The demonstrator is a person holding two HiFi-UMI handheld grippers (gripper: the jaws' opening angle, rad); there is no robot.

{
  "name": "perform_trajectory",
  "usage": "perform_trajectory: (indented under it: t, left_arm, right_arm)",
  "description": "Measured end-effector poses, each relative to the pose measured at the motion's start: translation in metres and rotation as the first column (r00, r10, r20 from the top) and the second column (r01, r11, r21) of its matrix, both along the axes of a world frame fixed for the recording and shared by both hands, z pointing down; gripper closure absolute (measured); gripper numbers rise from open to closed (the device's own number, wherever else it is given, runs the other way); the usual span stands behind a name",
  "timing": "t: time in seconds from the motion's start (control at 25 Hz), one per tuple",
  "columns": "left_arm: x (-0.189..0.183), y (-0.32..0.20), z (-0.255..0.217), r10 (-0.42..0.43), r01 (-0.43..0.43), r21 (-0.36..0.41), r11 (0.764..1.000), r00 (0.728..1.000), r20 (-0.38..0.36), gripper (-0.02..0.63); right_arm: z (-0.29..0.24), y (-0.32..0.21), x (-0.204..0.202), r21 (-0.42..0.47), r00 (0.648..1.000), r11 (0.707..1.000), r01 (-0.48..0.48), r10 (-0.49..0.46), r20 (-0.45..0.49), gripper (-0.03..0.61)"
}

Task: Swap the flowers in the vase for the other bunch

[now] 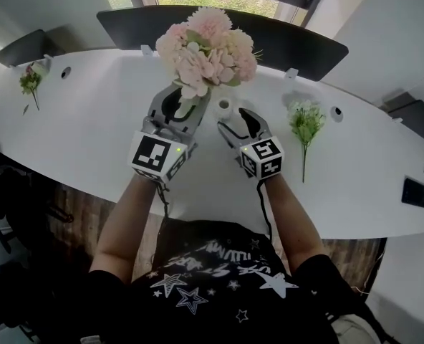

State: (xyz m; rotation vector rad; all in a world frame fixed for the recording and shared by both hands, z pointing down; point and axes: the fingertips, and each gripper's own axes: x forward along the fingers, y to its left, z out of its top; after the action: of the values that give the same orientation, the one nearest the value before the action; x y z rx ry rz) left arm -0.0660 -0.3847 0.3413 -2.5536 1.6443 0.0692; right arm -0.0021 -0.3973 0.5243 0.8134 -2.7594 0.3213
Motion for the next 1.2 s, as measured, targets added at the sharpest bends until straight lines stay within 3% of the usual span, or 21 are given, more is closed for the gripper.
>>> perform_trajectory:
  t: [0.32, 0.72, 0.92, 1.2]
  left_arm:
    - [-0.038, 0.048, 0.038, -0.128, 0.128, -0.106, 0.986, 0.992, 0.008, 0.492]
    - [-0.113, 0.087, 0.089, -0.266, 0.258, -0.248, 0.934, 0.964, 0.001, 0.492]
    - [-0.15, 0.088, 0.116, -0.257, 0.251, -0.318, 0.914, 0.966, 0.023, 0.492]
    - [-0.187, 0.08, 0.152, -0.188, 0.17, -0.415, 0.894, 0.982, -0.003, 0.492]
  right_arm:
    - [-0.018, 0.033, 0.016, 0.014, 0.999, 1.0, -0.004, 0.004, 0.043, 0.299]
    - [-0.036, 0.054, 0.009, -0.024, 0.993, 0.998, -0.062, 0.064, 0.097, 0.301]
    - [-0.047, 0.057, -0.007, -0.012, 0.988, 0.993, -0.119, 0.12, 0.095, 0.301]
    - [-0.052, 0.064, -0.015, -0.008, 0.964, 0.967, -0.254, 0.254, 0.082, 0.301]
